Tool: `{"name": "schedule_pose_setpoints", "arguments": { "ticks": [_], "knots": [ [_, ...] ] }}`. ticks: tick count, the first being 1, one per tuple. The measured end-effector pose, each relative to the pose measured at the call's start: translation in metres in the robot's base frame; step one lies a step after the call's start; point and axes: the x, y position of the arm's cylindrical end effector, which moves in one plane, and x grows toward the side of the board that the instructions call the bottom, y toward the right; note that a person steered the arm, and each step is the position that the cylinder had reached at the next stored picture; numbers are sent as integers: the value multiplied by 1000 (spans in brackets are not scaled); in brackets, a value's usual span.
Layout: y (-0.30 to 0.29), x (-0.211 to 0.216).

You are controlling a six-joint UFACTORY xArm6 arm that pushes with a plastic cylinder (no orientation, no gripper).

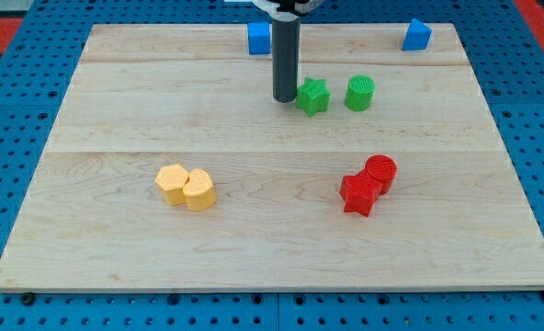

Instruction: Slide blue triangle closer to green star

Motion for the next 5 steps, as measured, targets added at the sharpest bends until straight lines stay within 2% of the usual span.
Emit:
{"name": "schedule_pose_setpoints", "arguments": {
  "ticks": [2,3,4,5],
  "knots": [
    [38,1],
    [39,1],
    [18,-13],
    [22,-52]
  ]
}}
